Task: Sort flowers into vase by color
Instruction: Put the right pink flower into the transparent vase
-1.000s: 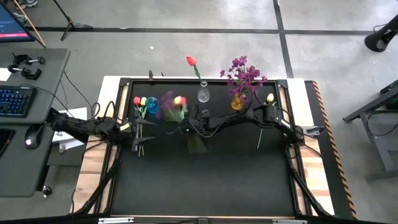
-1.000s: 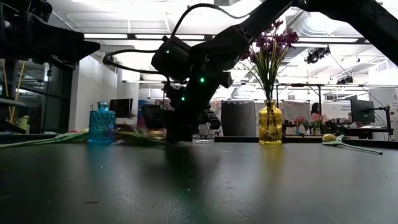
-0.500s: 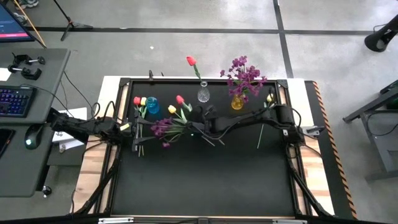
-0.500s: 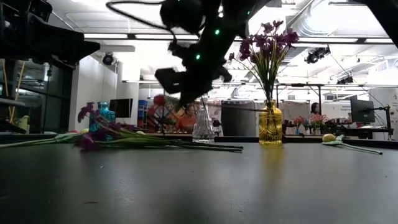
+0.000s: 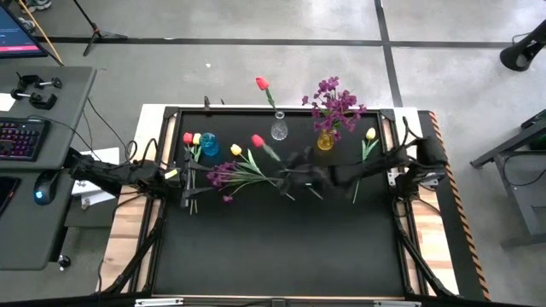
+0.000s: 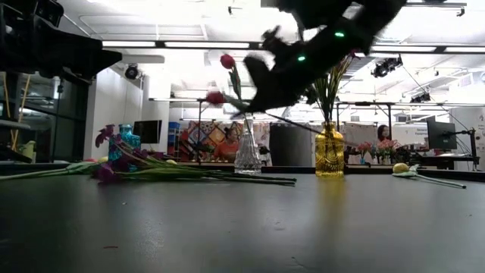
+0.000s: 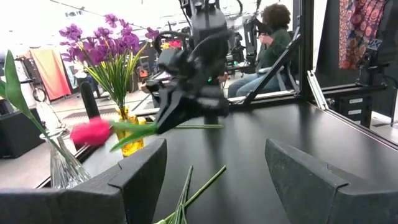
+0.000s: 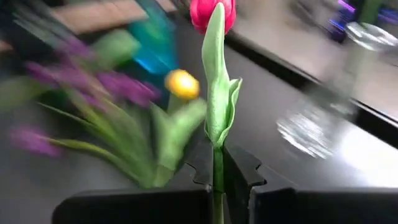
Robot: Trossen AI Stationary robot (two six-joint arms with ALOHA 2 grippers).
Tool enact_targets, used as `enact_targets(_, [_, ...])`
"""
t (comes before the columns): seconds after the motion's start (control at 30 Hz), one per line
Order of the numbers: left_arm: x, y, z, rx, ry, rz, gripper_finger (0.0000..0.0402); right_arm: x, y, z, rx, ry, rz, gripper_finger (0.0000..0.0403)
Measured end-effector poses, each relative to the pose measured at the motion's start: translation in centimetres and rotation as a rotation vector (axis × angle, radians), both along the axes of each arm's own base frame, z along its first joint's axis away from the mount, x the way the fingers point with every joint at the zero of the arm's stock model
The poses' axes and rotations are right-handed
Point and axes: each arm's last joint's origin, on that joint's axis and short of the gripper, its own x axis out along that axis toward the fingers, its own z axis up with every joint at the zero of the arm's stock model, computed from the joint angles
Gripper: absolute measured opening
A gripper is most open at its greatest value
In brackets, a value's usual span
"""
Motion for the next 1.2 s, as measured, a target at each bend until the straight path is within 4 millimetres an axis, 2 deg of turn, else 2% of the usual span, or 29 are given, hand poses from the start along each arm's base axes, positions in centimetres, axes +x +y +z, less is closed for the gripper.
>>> enact_targets(0.1, [0.0, 0.0, 0.0, 0.0, 0.0, 0.0, 0.0262, -1.5, -0.4, -0.4, -0.019, -0.284, 0.134, 0.0001])
enact_targets(0.2, [0.0, 0.0, 0.0, 0.0, 0.0, 0.0, 0.0262, -2.7, -2.0, 0.0, -0.067, -0.549, 0.223, 0.0001])
enact_targets(0.3, [0.0, 0.0, 0.0, 0.0, 0.0, 0.0, 0.0262, -2.9, -4.2, 0.6, -0.11, -0.707, 0.317, 0.0001])
enact_targets(0.37, [0.0, 0.0, 0.0, 0.0, 0.0, 0.0, 0.0262, -2.3, -5.6, 1.5, -0.172, -0.764, 0.366, 0.0001])
enact_targets(0.6, [0.0, 0.0, 0.0, 0.0, -0.001, 0.0, 0.0262, 0.7, -9.5, 5.6, -0.528, -0.749, 0.38, 0.0])
enact_targets(0.8, [0.0, 0.0, 0.0, 0.0, -0.001, 0.0, 0.0262, 2.5, -11.6, 9.0, -0.632, -0.706, 0.334, 0.0])
enact_targets(1.03, [0.0, 0.0, 0.0, 0.0, -0.001, 0.0, 0.0262, 1.8, -13.9, 11.1, -0.748, -0.771, 0.243, 0.0])
enact_targets(1.2, [0.0, 0.0, 0.0, 0.0, -0.001, 0.0, 0.0262, 1.0, -15.7, 11.2, -0.742, -0.778, 0.164, 0.0])
